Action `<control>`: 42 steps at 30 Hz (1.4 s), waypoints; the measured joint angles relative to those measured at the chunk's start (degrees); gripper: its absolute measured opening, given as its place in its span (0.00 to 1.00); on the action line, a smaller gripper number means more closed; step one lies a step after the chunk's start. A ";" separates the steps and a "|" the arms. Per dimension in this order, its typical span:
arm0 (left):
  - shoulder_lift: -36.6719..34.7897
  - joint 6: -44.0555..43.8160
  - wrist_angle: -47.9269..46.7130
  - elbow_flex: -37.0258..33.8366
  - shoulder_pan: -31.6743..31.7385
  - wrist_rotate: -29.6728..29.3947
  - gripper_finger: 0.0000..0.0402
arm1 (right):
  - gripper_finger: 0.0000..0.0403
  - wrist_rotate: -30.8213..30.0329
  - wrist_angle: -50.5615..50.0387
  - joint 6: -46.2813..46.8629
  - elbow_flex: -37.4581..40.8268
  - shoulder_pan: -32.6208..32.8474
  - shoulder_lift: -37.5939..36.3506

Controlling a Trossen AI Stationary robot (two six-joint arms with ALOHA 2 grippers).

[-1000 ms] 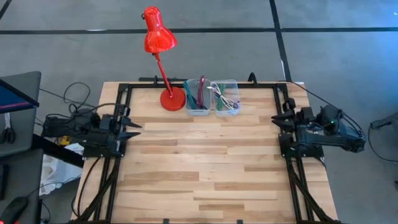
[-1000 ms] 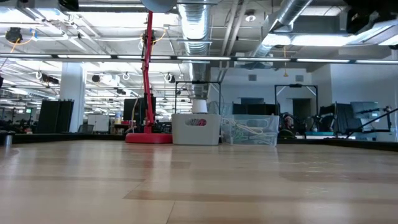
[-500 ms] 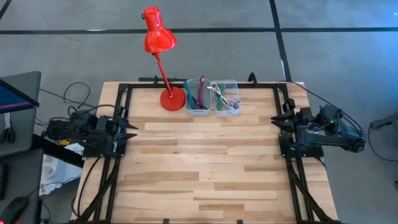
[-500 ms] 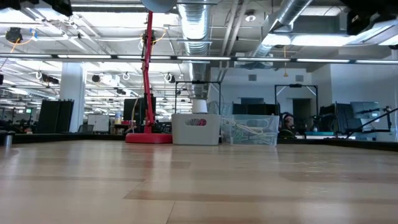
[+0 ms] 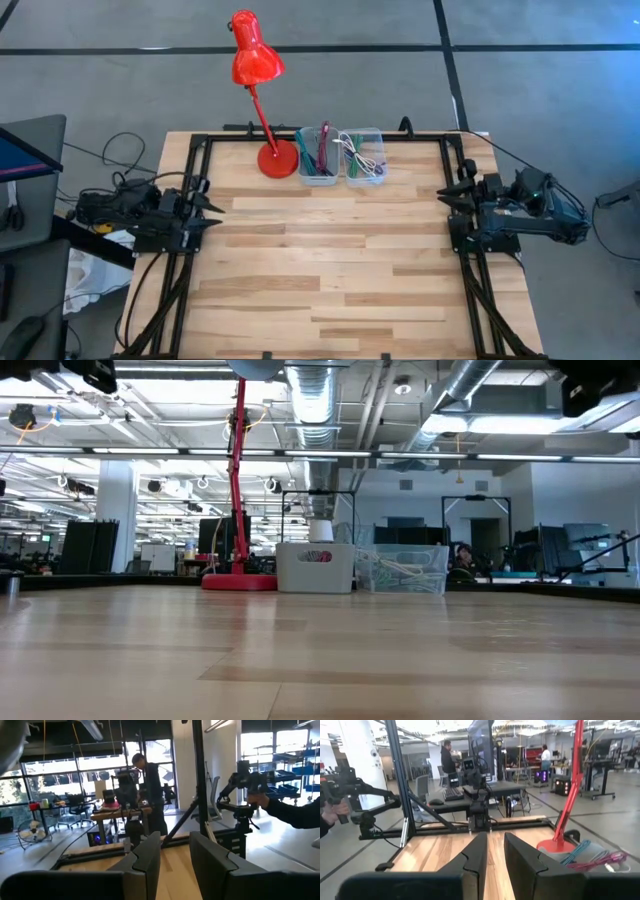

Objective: Pick & Place USB Port
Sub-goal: Return to Home Position

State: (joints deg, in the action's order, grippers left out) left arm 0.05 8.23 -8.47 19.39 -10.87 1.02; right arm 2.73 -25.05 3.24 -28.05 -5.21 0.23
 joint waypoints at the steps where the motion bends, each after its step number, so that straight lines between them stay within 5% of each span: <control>1: 0.00 0.00 0.04 -0.24 0.00 0.00 0.26 | 0.15 0.01 0.02 -0.45 0.00 0.00 0.00; 23: -0.04 -2.51 9.38 -10.76 0.00 0.01 0.26 | 0.15 1.91 2.88 -1.32 1.66 0.00 -0.02; 31: -0.04 -1.16 10.27 -9.15 0.00 0.16 0.26 | 0.15 1.89 5.99 -1.24 6.84 0.00 -0.02; 42: -0.04 -0.80 9.36 -8.93 -0.04 8.61 0.26 | 0.15 3.97 16.33 -0.59 14.65 0.00 -0.07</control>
State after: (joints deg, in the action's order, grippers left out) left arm 0.01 7.43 0.89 10.46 -10.92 9.62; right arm 6.70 -8.71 2.65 -13.40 -5.21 0.16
